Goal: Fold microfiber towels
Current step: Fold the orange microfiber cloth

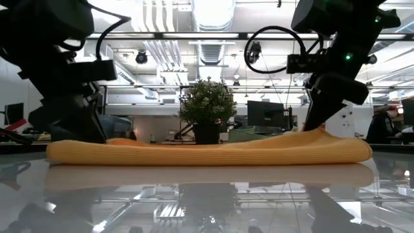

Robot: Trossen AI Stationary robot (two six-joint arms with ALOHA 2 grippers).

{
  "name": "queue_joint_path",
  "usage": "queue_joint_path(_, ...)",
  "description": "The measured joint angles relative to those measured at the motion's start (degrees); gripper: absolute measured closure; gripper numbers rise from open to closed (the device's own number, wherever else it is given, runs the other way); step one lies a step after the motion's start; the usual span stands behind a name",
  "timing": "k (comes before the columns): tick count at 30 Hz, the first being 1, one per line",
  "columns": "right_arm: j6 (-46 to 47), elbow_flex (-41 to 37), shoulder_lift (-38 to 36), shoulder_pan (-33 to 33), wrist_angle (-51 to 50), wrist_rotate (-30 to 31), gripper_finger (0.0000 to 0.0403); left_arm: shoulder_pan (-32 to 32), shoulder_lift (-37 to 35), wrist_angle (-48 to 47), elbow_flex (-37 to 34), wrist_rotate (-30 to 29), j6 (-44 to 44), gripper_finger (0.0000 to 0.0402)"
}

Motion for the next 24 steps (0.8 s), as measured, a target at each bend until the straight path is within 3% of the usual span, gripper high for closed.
queue_joint_path(8,0.15,0.19,-0.19,-0.28,-1.59,4.21,0.0334,0.00,-0.18,-0.44,0.14,-0.83,1.06,0.0300)
queue_joint_path(15,4.36,2.82,-0.60,-0.24,-11.22,3.78,0.0300,0.00,-3.06,0.08,2.64,-0.12,8.31,0.0290)
queue_joint_path(20,6.04,3.85,-0.75,-0.21,-12.07,3.64,0.0290,-0.02,-3.61,4.57,3.15,-0.32,8.74,0.0290)
queue_joint_path(24,5.11,4.20,-0.77,-0.21,-11.74,3.69,0.0290,-0.04,-2.49,13.69,2.03,-0.41,10.17,0.0290)
